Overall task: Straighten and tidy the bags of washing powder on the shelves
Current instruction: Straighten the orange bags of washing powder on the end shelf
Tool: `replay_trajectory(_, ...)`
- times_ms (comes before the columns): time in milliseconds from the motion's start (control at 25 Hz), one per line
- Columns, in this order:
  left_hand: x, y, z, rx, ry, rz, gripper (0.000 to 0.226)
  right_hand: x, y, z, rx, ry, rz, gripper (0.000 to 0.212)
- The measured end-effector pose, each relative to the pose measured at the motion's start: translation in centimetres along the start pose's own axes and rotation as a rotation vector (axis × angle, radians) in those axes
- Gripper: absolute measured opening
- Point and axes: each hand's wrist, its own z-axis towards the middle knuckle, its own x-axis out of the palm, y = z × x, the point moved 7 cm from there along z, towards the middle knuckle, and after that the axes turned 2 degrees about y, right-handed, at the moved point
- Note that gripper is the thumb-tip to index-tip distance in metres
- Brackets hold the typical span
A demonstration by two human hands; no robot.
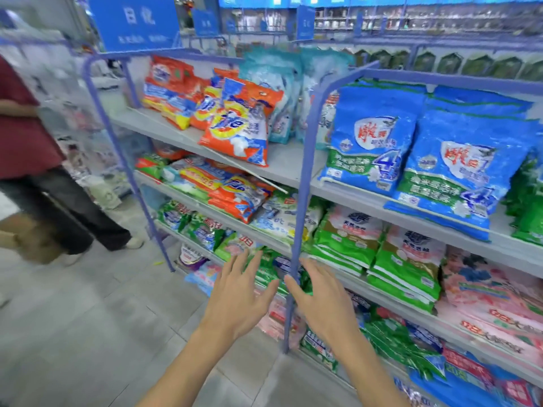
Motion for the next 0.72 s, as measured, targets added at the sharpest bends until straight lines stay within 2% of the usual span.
replay_trajectory(360,-7.3,13.3,3.0,-0.074,-0.090,-0.085,0.091,6.7,10.1,7.2,0.022,0.009,0.059,0.062)
replay_trajectory(520,-10.6,20.0,5.8,-0.095,-0.098,-0.082,0.077,9.0,14.9,11.0,0.022,-0.031,0.037,0.063)
replay_trajectory(640,-12.6,24.1,7.5,-0.092,-0.117,-0.091,0.082,10.2,17.9,13.7,0.024,-0.043,0.057,0.066)
replay_trajectory(720,-13.7,26.4,9.0,-0.097,-0.119,-0.113,0.078,11.3,19.6,15.7,0.025,-0.038,0.053,0.062)
